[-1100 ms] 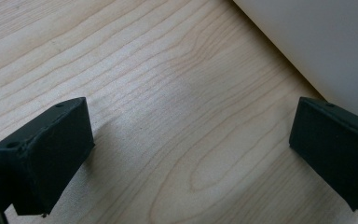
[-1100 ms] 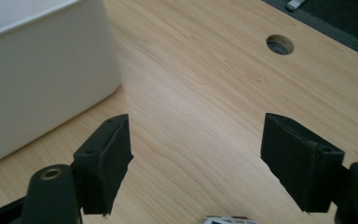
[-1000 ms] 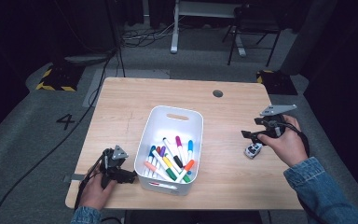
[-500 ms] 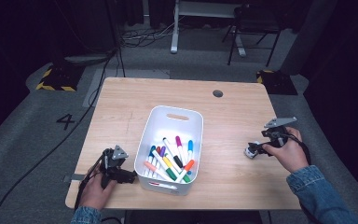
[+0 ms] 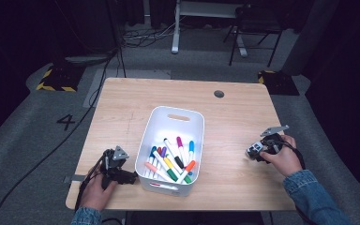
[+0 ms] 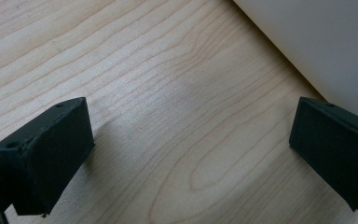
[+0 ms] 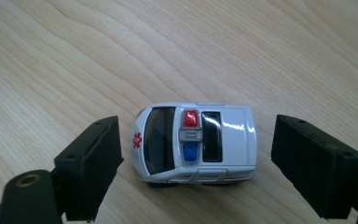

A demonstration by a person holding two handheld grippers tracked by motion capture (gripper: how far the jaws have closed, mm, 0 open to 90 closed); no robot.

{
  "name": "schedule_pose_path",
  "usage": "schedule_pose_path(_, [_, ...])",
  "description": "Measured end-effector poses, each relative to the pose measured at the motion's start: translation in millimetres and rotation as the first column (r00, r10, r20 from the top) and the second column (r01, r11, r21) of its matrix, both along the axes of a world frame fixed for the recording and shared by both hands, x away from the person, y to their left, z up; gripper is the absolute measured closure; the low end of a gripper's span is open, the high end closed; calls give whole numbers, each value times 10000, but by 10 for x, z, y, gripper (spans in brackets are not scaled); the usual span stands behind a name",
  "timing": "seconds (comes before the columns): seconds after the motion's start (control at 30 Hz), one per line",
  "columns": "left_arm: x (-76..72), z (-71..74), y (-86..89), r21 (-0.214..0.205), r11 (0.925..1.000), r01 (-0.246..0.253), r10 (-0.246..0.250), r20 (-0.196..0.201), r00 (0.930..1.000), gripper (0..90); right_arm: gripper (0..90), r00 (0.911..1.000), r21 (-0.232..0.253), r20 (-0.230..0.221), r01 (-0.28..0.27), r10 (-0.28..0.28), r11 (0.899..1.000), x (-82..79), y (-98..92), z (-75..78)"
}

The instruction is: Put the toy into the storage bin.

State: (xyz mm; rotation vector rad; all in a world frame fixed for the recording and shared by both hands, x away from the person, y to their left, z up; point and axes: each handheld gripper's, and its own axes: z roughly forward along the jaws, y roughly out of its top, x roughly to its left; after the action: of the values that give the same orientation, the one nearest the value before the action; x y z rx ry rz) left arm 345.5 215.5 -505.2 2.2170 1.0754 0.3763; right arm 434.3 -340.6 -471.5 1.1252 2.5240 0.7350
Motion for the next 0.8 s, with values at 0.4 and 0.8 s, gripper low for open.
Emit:
schedule_pose_path(0.4, [-1,-1,-1,13,10000,-32,32,40,10000,0,230,9999,347,-150,-26,31,9994,-2,18,-125])
schedule_pose_path(0.8, [-4,-1,-3,-47,10000,4,-5,-74,10000,0,258,9994,284,-323,144,-135,9995,0,33,-100])
